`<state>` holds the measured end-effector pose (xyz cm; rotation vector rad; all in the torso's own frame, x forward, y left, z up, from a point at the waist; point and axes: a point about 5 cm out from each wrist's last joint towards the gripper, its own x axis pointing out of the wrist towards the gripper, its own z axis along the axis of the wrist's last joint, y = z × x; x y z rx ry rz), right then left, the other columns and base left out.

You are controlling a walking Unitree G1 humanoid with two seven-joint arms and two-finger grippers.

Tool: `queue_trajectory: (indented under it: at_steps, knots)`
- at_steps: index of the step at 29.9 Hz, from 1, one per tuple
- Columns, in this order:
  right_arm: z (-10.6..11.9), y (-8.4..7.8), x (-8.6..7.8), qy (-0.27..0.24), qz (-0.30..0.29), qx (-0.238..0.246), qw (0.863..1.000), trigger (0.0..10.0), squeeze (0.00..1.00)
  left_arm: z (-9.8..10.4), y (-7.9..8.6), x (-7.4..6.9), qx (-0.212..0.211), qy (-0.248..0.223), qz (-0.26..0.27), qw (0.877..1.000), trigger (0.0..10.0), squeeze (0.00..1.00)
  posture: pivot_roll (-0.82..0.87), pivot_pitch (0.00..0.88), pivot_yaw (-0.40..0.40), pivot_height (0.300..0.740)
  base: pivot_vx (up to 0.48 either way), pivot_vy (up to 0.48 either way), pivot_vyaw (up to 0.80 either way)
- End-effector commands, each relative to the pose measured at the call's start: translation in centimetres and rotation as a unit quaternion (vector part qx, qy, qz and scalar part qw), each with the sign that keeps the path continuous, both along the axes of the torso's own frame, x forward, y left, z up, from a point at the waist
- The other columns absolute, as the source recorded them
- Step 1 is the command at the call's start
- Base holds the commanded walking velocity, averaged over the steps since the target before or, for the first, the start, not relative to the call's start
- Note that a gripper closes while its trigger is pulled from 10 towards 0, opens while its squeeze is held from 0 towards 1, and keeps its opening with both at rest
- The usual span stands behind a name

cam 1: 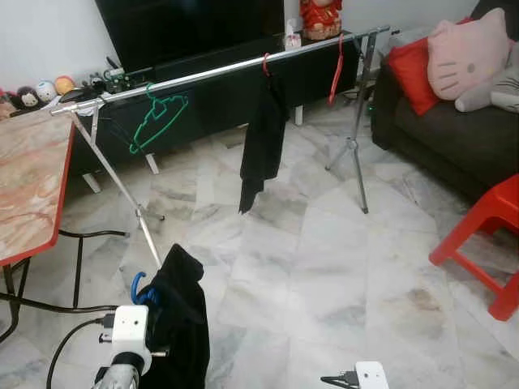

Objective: Hang hanger

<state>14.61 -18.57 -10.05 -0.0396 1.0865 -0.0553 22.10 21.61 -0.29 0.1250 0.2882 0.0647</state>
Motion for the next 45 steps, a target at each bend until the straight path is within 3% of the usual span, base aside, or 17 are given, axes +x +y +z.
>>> queue_trajectory:
  at_steps: [1, 17, 20, 29, 37, 45]
  knots:
    - [-0.1, 0.1, -0.3, 0.001, -0.008, 0.007, 1.0, 10.0, 0.0, 0.6, 0.9, 0.3, 0.014, -0.009, 0.006, 1.0, 10.0, 0.0, -0.16, 0.0, 0.109, 0.74, 0.0, 0.0, 0.0]
    - [-0.5, -0.7, -2.0, 0.007, -0.004, 0.011, 1.0, 10.0, 0.0, 0.5, 0.6, -0.1, 0.007, -0.016, 0.019, 1.0, 10.0, 0.0, -0.15, 0.0, 0.056, 0.74, 0.204, 0.0, 0.0]
    - [-0.6, -1.2, -2.5, 0.008, -0.018, 0.011, 1.0, 10.0, 0.0, 0.6, 0.6, 0.0, 0.002, -0.02, 0.027, 0.999, 10.0, 0.0, -0.16, 0.0, 0.08, 0.74, 0.301, 0.0, 0.0]
    - [-1.0, 0.4, -3.5, 0.022, 0.008, 0.025, 0.999, 10.0, 0.0, 1.3, 1.7, 0.8, 0.017, -0.02, 0.018, 0.999, 10.0, 0.0, -0.17, 0.0, 0.123, 0.74, 0.303, 0.0, 0.0]
    - [-1.0, -0.5, -3.8, 0.021, -0.007, 0.018, 1.0, 10.0, 0.0, 1.8, 1.6, 1.5, 0.019, -0.026, 0.009, 0.999, 10.0, 0.0, -0.16, 0.0, 0.13, 0.74, 0.305, 0.0, 0.0]
    - [-1.2, -0.3, -4.5, 0.025, 0.021, 0.016, 0.999, 10.0, 0.0, 1.5, 1.5, 1.6, 0.013, -0.024, 0.02, 0.999, 10.0, 0.0, -0.16, 0.0, 0.107, 0.74, 0.305, 0.0, 0.4]
